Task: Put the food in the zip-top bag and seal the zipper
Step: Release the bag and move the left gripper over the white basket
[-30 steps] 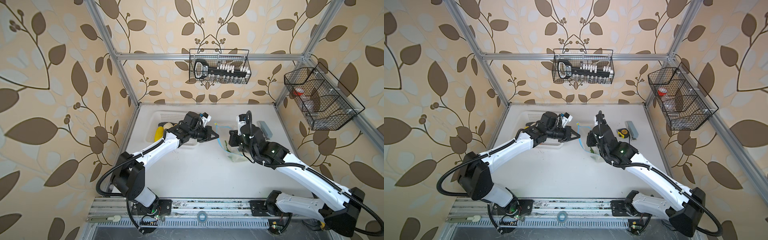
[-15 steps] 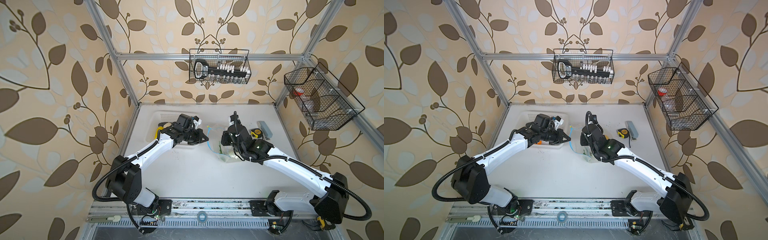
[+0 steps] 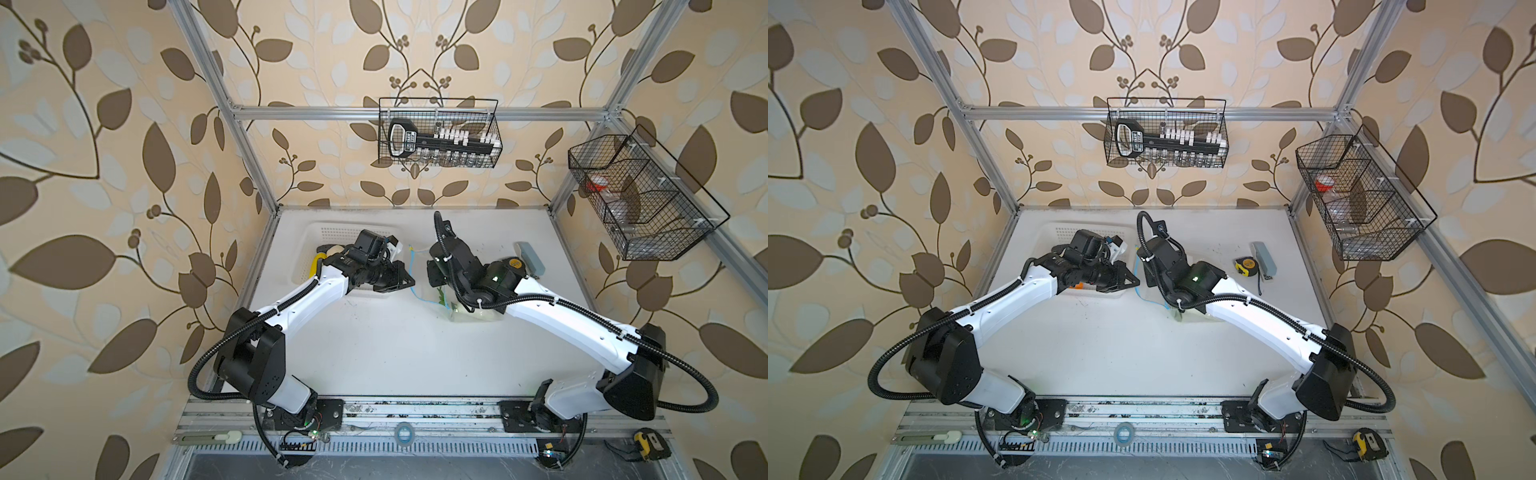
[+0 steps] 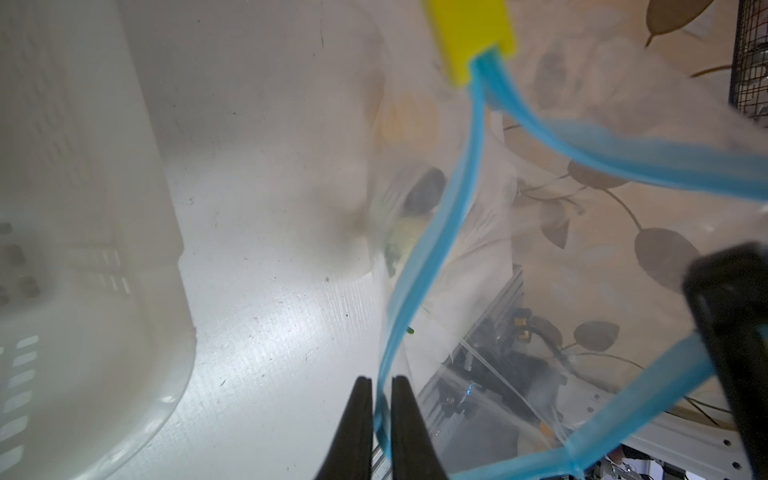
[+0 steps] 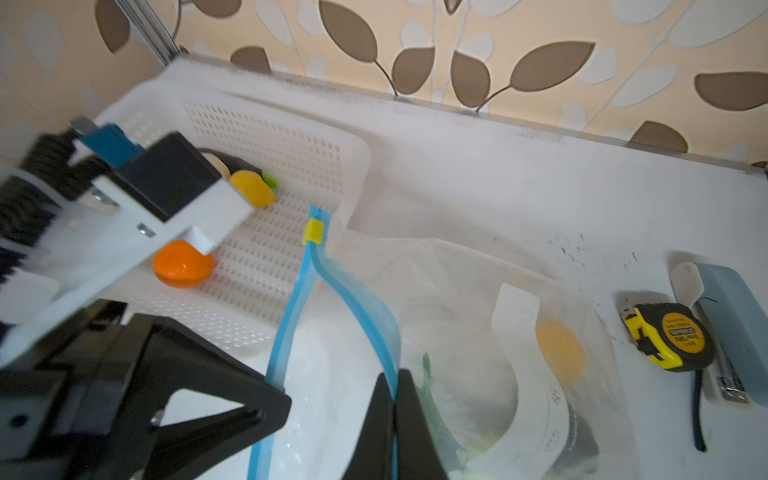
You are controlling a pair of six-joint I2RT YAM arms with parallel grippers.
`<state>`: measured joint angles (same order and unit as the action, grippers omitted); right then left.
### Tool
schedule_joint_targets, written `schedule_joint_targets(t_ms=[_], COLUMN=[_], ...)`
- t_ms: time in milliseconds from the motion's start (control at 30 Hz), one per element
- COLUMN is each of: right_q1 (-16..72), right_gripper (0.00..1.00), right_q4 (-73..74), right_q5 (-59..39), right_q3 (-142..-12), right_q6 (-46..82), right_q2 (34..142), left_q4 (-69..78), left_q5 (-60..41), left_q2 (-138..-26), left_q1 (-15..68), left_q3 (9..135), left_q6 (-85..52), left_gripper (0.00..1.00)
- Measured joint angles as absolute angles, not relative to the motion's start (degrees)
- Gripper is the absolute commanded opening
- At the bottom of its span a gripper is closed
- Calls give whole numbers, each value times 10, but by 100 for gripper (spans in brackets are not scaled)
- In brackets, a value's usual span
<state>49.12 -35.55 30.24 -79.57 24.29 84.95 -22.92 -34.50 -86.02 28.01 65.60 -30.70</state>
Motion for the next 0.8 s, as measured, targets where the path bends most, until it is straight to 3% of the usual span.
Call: schedule_joint_targets(t_ms=[233,533,800], right_q1=[507,510,510], right_gripper=[0,0,0], right_q4=[-428,-441,-439], right_q5=[316,317,317], right_q3=[-857,-858,-864], right_q6=[218,215,211], right_q2=[892,892,905], left_q4=[-237,-262,-306], left_q5=[-339,-296,-195], left_q2=[-868,-865,-853], left_q1=[276,276,267], left_q3=[674,674,695], left_q6=[-296,-278,-265], left_gripper=[18,62,68])
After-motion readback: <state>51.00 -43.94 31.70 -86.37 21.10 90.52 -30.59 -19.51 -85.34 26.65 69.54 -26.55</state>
